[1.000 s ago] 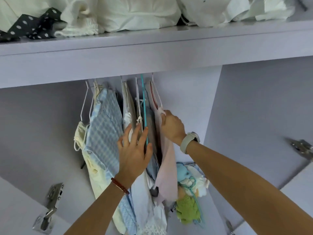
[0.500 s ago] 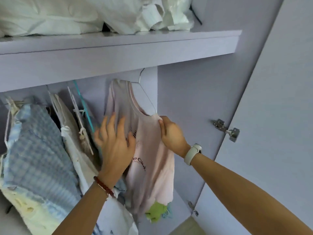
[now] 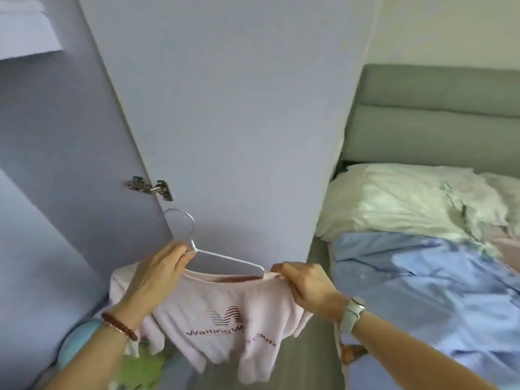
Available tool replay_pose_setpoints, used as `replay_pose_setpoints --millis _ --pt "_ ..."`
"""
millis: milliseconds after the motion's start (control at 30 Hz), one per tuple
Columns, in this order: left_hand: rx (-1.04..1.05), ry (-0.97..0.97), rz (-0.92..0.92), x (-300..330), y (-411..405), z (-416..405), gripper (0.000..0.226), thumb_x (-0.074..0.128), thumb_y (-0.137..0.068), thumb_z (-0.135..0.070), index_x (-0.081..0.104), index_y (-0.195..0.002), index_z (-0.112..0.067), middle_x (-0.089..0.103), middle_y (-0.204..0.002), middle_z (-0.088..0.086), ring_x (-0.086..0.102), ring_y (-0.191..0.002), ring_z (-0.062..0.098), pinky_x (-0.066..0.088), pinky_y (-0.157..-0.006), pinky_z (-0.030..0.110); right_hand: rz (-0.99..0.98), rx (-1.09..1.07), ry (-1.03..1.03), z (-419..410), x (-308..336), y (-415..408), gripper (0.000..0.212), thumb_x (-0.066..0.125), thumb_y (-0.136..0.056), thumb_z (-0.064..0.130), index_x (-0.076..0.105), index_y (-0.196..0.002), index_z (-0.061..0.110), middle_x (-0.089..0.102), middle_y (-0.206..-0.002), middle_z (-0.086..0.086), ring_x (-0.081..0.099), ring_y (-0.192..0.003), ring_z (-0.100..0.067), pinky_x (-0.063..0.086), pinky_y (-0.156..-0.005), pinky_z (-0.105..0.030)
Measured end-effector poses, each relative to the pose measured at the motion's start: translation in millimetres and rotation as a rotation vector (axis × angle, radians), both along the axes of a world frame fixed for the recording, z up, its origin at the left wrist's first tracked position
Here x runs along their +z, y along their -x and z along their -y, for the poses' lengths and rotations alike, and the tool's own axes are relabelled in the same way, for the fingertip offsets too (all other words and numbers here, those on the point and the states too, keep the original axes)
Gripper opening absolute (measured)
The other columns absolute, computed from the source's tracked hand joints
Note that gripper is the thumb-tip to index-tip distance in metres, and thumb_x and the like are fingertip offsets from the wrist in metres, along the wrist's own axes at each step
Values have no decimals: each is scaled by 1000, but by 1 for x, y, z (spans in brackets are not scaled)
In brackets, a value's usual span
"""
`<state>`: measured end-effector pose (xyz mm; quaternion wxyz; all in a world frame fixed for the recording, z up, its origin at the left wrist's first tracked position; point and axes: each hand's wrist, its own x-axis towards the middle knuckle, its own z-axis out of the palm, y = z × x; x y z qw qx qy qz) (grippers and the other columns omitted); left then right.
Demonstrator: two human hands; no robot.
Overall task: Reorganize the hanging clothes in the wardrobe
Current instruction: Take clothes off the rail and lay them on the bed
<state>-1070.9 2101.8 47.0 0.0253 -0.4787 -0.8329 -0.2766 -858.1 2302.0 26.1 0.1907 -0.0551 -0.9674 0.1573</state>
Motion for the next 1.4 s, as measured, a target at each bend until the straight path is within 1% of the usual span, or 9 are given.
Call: replay_pose_setpoints --millis 133,233,400,533,700,833,933,1100,1400 --pt "-188 61 181 -29 -63 -71 12 56 -90 -29 44 -91 -28 64 -82 10 62 -76 28 47 -69 40 123 -260 5 -42 -19 -94 24 43 -89 23 64 -98 15 64 -86 -1 61 -73 -21 43 -53 -27" --pt "-299 52 257 -30 -112 -128 15 64 -85 -11 59 -82 -24 67 -81 8 62 -72 26 49 -67 39 102 -479 75 -57 -26 -158 39 33 -88 34 63 -98 12 59 -92 -6 58 -79 -25 41 -59 -28" --pt "-560 -83 266 -3 -188 -215 4 70 -79 -11 70 -83 -10 68 -80 -3 59 -71 7 49 -65 30 21 -777 165 -64 -12 -234 28 48 -88 33 65 -99 13 67 -89 -2 63 -78 -25 49 -60 -32" --pt "-643 -169 277 16 -226 -278 7 72 -77 -12 69 -80 -6 69 -79 4 64 -74 22 50 -69 34 -74 -1011 154 -66 -1 -264 20 53 -85 29 66 -88 13 68 -76 0 63 -65 -27 47 -54 -32" --pt "-721 -344 298 39 -254 -345 7 73 -76 -10 70 -79 -5 67 -79 6 62 -70 20 41 -66 17 -202 -1301 94 -83 23 -266 18 61 -85 19 58 -69 12 46 -57 8 54 -55 -25 37 -50 -29" --pt "-742 -470 235 67 -267 -387 12 73 -77 -20 70 -76 -8 68 -76 7 60 -67 24 48 -73 38 -270 -1503 54 -107 49 -258 26 59 -84 22 56 -66 5 47 -51 0 47 -51 -24 35 -51 -31" --pt "-685 -547 128 74 -261 -405 19 63 -81 -26 70 -89 -10 69 -92 6 61 -88 28 43 -86 49 -331 -1566 105 -123 58 -242 29 57 -85 26 56 -67 4 44 -50 0 43 -52 -24 38 -53 -34" --pt "-709 -387 87 53 -243 -416 46 56 -88 -26 47 -132 -14 39 -142 12 28 -135 27 21 -110 49 -454 -1619 244 -148 57 -222 44 55 -84 25 26 -51 18 26 -44 4 26 -43 -10 26 -47 -29" --pt "-761 -43 97 15 -284 -486 59 45 -93 -37 22 -145 -21 12 -155 8 6 -142 25 9 -115 45 -563 -1716 284 -239 49 -285 47 53 -83 23 22 -49 17 22 -45 3 21 -44 -11 19 -46 -32"
